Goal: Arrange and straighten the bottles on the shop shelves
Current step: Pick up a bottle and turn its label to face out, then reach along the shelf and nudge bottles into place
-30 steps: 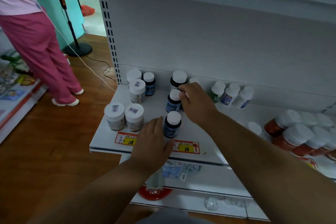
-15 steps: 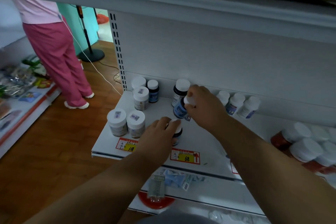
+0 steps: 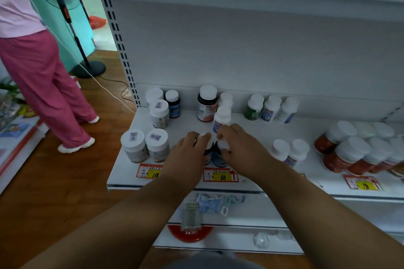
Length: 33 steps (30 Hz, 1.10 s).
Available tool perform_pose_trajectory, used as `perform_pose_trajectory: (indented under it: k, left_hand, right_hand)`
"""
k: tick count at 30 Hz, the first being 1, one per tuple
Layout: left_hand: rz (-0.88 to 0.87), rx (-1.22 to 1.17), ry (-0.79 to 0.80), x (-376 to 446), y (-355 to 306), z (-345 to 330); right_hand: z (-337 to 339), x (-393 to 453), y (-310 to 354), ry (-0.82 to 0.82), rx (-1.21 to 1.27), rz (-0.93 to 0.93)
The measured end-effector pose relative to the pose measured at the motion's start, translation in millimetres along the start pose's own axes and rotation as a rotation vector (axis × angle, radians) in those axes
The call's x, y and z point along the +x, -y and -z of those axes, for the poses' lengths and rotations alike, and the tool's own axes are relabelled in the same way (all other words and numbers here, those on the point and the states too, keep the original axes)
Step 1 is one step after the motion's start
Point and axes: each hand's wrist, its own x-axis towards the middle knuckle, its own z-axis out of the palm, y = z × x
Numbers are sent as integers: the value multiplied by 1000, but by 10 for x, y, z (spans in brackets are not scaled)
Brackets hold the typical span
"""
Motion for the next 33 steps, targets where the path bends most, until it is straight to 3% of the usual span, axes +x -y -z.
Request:
perform_pose_trajectory:
  k: [6, 12, 14, 17, 21, 25, 33]
  left_hand:
    - [-6, 25, -1, 12, -5, 22]
    - [-43, 162, -165, -24, -177, 151]
    - [-58, 157, -222, 49, -284, 197]
    - [-74, 150, -228, 200, -452, 258]
    - [-78, 157, -197, 295, -591, 263]
    - [-59, 160, -202, 312, -656, 213]
    - [-23, 105, -187, 440, -860, 156]
  right_hand:
    - [0, -57, 28, -24, 47, 4]
    - [455, 156, -316, -340, 3, -23]
    - [620, 337, -571, -289, -20, -113]
    - [781, 606, -866, -85, -107, -234]
    - [826, 848, -1057, 149, -295, -224]
    - [738, 917, -1141, 152, -342, -186]
    - [528, 969, -1246, 83, -209, -108]
